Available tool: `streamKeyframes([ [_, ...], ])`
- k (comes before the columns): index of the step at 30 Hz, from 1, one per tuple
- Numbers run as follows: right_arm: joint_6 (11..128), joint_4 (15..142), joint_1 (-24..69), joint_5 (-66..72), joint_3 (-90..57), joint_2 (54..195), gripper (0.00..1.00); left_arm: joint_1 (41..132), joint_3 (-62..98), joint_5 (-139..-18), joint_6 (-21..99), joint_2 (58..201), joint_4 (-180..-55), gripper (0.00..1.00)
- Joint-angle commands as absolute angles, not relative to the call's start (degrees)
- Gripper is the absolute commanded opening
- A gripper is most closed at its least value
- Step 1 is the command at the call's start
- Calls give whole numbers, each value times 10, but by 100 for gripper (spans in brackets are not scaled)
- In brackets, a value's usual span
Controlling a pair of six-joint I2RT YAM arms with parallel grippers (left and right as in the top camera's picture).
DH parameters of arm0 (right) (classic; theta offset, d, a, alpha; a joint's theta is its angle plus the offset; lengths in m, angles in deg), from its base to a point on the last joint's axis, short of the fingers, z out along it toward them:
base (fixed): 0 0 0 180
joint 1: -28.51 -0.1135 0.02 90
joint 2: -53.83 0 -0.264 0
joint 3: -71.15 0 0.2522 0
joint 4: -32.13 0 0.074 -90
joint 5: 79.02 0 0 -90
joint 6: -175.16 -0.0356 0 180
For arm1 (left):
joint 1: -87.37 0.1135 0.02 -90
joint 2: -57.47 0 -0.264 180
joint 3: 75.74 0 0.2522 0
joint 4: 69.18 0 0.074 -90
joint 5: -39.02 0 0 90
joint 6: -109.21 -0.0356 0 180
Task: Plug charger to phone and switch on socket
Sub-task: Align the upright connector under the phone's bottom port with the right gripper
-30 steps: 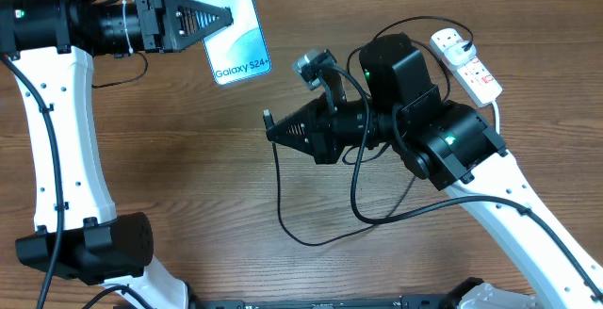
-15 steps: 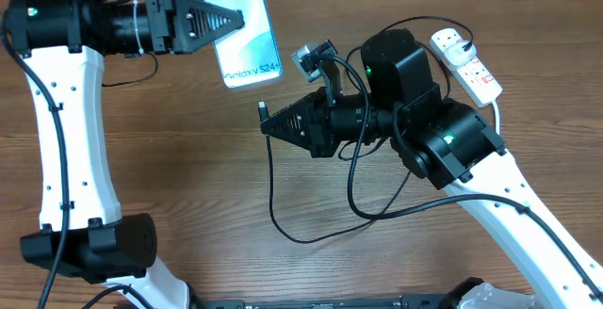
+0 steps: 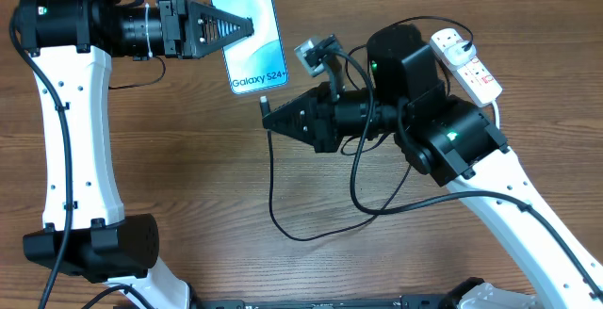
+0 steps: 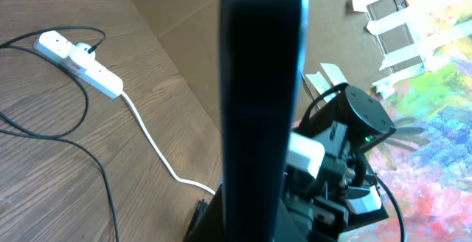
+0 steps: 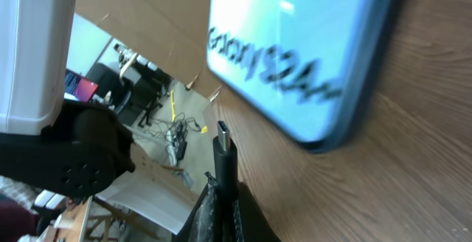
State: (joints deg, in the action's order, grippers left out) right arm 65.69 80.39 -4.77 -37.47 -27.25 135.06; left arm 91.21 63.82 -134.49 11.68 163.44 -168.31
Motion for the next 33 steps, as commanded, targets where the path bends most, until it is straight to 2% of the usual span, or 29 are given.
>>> streamKeyframes([
  [1,656,800,-38,-382,-283,1351,4,912,652,-1360,104,1628,-1684,4],
  [33,652,804,-40,-393,-282,1359,4,903,652,-1365,104,1628,-1686,4],
])
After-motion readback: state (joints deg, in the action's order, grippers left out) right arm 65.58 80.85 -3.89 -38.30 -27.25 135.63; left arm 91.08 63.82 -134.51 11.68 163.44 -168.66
